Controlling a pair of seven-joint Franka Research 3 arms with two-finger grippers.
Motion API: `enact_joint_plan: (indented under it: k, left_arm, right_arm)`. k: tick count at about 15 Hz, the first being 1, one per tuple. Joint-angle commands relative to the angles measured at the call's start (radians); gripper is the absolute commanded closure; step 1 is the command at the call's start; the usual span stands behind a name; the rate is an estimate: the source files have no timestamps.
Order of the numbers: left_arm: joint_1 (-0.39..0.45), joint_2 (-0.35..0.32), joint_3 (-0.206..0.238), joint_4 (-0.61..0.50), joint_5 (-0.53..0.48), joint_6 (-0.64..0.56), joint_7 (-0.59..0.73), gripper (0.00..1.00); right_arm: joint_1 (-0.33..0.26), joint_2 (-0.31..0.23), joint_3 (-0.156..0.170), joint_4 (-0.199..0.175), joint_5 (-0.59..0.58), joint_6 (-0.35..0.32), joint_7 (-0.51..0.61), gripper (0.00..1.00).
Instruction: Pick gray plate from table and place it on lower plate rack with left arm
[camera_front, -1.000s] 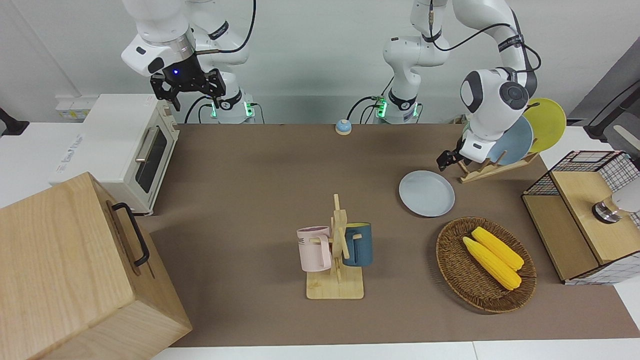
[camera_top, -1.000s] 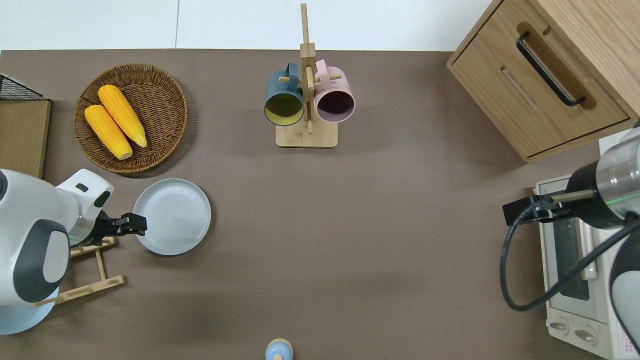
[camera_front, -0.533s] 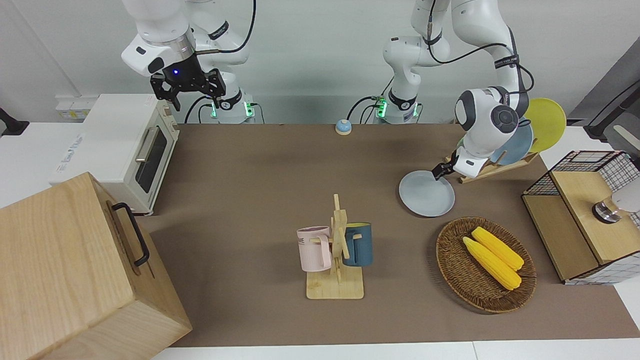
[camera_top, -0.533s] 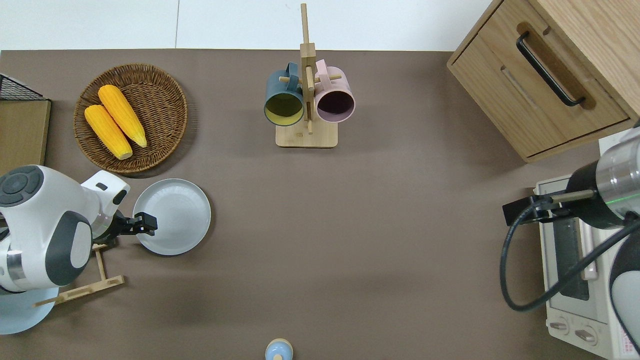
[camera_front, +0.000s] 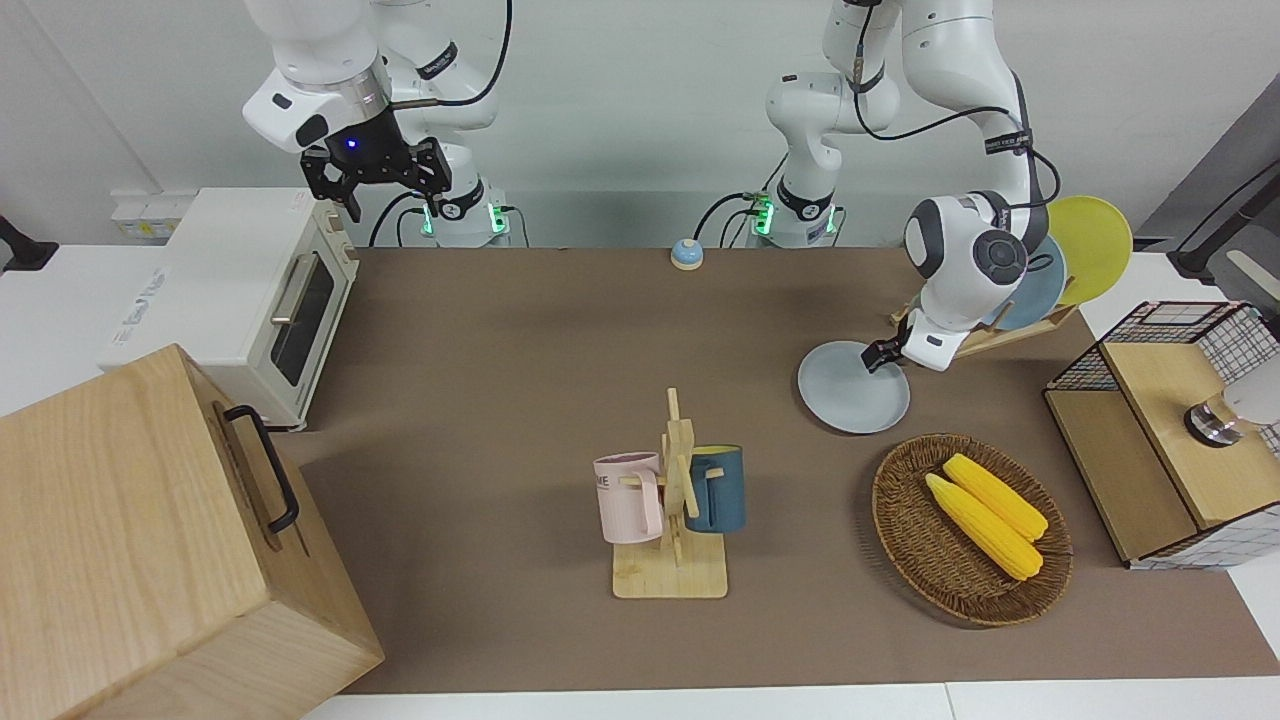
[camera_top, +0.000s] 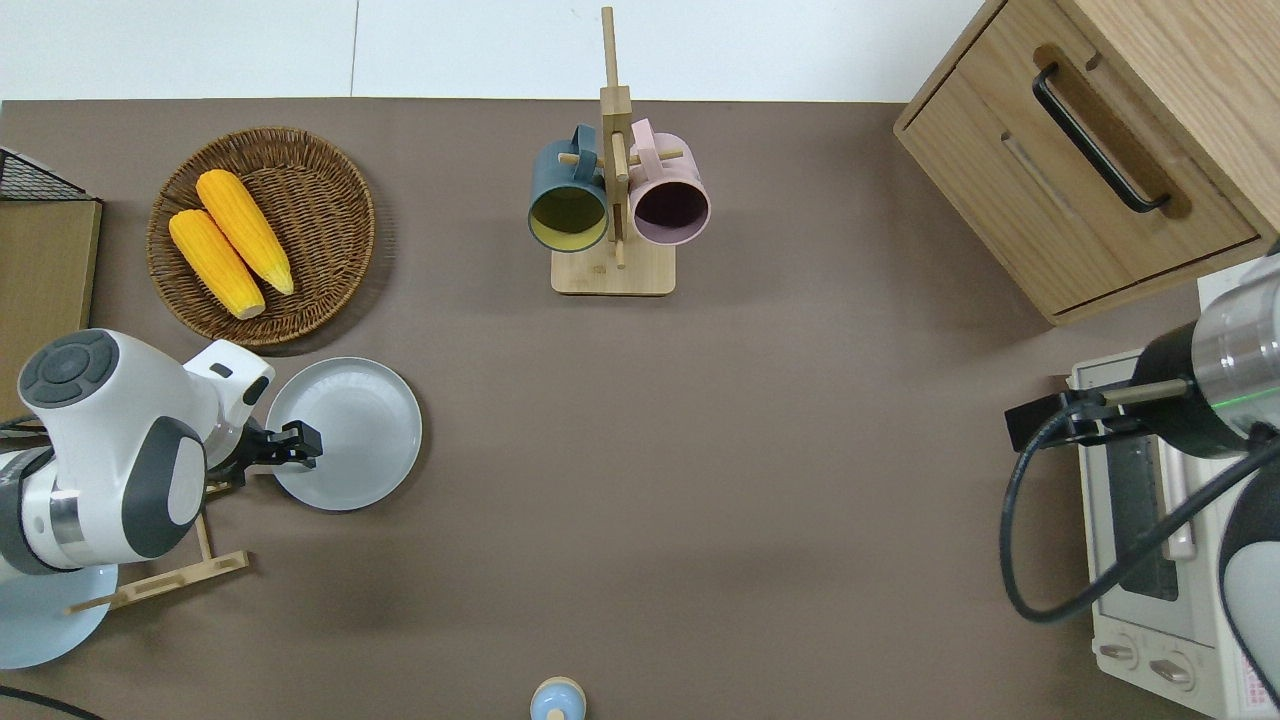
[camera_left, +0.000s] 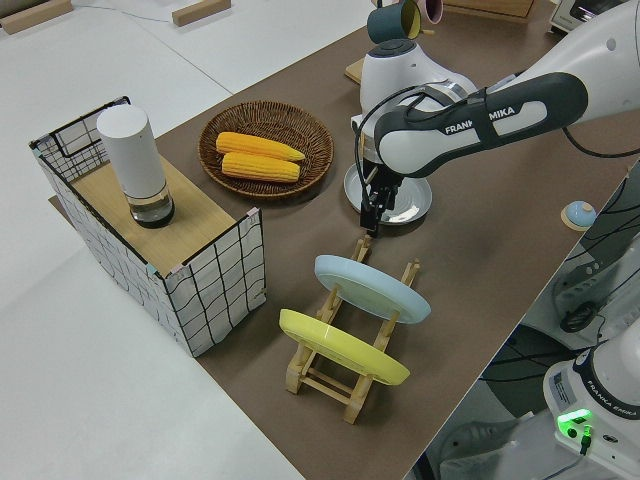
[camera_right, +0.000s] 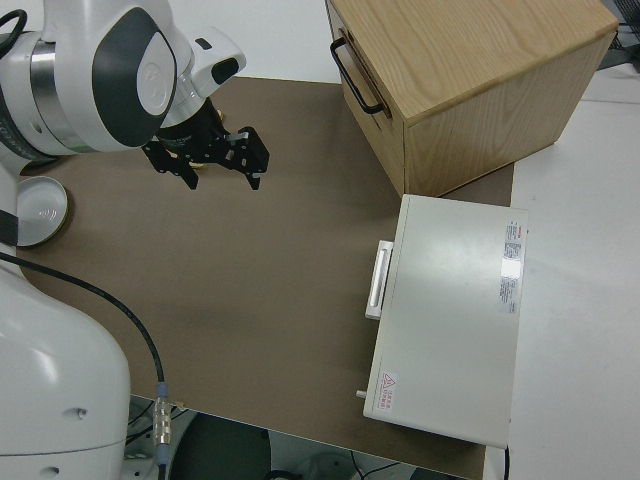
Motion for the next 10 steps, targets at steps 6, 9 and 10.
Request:
enact_joint_plan:
  k: [6, 9, 10]
  left_arm:
    - [0.008, 0.015, -0.001, 0.007, -0.036, 0.026, 0.0, 1.0]
    - [0.008, 0.004, -0.001, 0.039, -0.062, -0.002, 0.0, 1.0]
    - [0.008, 0.003, -0.001, 0.045, -0.065, -0.009, 0.0, 1.0]
  right_arm:
    - [-0.015, -0.005, 0.007, 0.006, 0.004, -0.015, -0.003, 0.011]
    - [-0.013, -0.005, 0.007, 0.006, 0.004, -0.015, -0.003, 0.011]
    - [-0.015, -0.005, 0.007, 0.006, 0.002, -0.015, -0.003, 0.011]
